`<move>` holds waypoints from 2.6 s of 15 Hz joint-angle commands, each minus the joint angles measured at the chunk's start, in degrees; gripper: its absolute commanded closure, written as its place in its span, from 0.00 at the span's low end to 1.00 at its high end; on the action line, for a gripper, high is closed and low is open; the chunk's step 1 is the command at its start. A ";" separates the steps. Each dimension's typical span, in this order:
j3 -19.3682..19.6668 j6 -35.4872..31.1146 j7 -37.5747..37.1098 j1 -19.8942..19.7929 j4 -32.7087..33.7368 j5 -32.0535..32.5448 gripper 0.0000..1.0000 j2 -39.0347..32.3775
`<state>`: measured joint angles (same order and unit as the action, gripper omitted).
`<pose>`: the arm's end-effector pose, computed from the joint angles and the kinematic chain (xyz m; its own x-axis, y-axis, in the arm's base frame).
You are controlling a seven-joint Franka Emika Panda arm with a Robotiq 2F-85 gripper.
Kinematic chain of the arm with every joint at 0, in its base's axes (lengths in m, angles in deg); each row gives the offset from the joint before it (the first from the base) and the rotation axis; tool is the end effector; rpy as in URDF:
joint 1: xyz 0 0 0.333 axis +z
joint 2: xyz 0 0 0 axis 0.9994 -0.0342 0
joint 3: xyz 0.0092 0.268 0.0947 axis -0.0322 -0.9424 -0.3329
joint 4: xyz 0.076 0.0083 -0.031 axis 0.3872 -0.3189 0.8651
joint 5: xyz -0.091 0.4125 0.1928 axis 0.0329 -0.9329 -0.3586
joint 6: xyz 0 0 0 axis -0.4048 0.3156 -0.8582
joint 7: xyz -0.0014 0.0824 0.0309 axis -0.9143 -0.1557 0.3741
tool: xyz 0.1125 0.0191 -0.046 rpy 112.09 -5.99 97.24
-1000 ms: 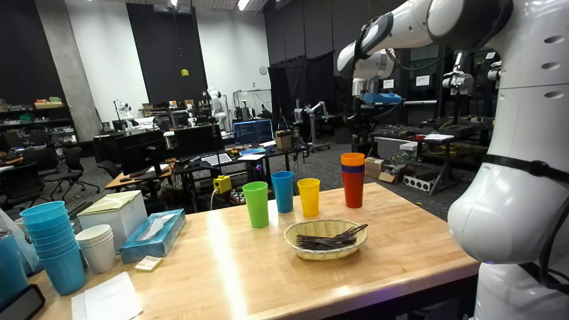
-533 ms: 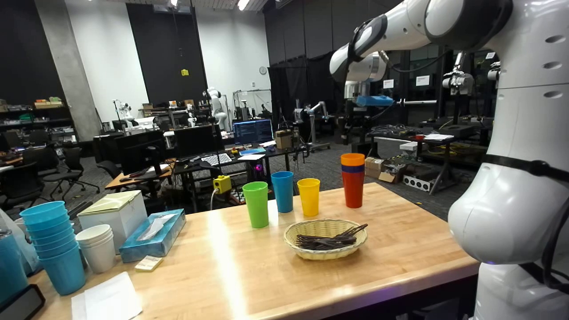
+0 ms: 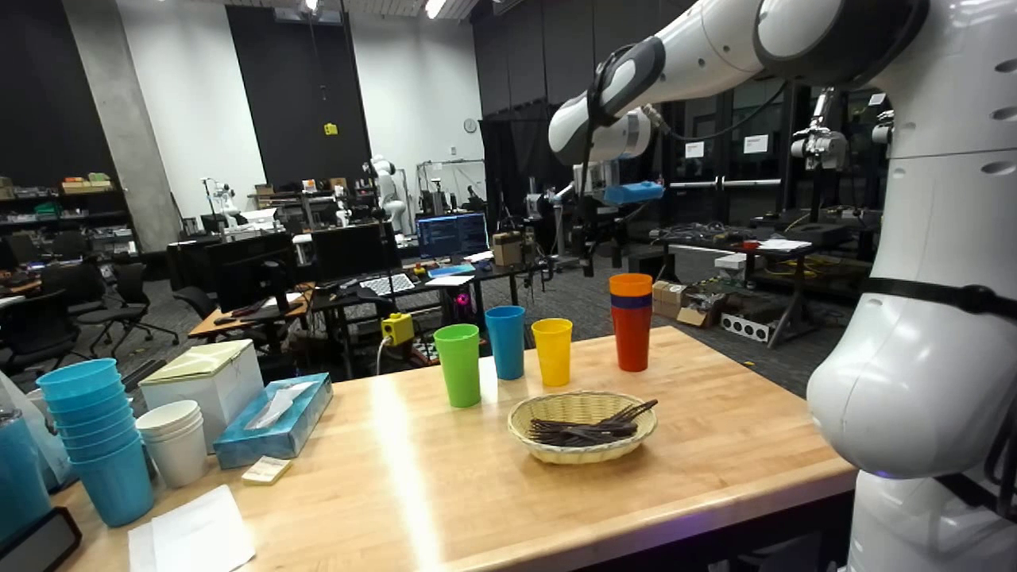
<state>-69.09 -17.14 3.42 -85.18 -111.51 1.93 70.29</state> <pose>0.6258 0.0577 0.4308 0.9068 0.4204 -0.0320 0.4207 -0.9072 0.0032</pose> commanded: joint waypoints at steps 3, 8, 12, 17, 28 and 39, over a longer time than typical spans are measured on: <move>-2.51 -3.60 0.59 2.22 -2.89 3.90 0.00 0.70; -3.61 -10.33 -0.60 3.06 -5.81 4.32 0.00 1.42; -3.64 -9.28 0.02 2.94 -4.28 3.16 0.00 -0.24; -3.25 -7.39 2.58 2.46 -0.92 -0.34 0.00 -2.81; -5.90 -8.39 4.53 4.06 9.56 1.40 0.00 -13.04; -7.75 -10.23 5.12 5.93 16.83 3.86 0.00 -19.49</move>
<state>-76.64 -26.94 7.47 -79.30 -96.99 5.00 52.47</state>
